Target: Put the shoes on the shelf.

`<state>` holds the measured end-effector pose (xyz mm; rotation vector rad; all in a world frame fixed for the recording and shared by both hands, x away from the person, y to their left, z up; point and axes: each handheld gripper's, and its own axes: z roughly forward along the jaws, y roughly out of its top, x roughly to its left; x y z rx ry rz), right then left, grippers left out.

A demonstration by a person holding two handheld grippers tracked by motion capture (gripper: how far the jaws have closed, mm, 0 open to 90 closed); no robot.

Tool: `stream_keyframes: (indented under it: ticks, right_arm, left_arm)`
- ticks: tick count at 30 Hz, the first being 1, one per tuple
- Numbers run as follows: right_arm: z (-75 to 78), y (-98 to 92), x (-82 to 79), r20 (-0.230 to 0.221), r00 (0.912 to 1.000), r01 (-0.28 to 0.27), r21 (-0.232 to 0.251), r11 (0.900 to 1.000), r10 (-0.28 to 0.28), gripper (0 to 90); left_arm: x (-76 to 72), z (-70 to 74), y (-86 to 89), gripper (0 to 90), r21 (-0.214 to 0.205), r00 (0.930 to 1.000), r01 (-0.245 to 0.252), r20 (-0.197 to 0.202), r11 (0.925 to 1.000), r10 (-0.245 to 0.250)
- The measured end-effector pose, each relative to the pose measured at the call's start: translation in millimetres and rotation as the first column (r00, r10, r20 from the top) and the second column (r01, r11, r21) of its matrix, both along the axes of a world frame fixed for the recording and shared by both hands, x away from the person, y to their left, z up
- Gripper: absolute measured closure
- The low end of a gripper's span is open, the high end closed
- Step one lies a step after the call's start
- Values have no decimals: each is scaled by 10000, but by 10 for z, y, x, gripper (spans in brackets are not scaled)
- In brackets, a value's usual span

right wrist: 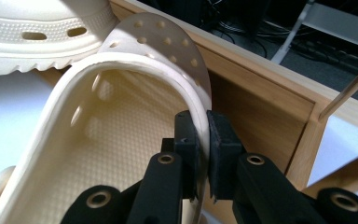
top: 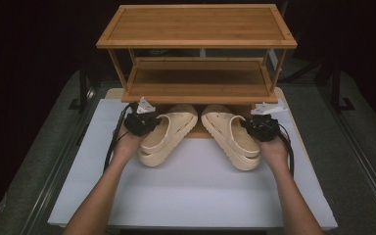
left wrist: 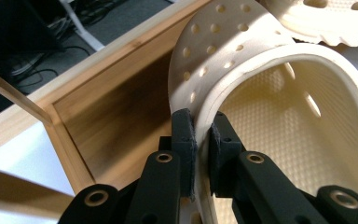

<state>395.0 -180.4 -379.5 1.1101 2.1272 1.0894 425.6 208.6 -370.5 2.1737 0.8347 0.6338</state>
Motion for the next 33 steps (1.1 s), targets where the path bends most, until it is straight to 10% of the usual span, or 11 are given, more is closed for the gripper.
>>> stream_keyframes:
  ticks: [17,33]
  right_arm:
    - [-153,205,233,292,9972,704,-749,9947,-684,827]
    - [-168,229,212,-58,9994,327,-246,9992,-329,676]
  left_arm:
    - [161,-149,-207,821,331,9978,-465,479,9984,448]
    - [115,-111,-187,606,148,9998,180,-104,9997,-179]
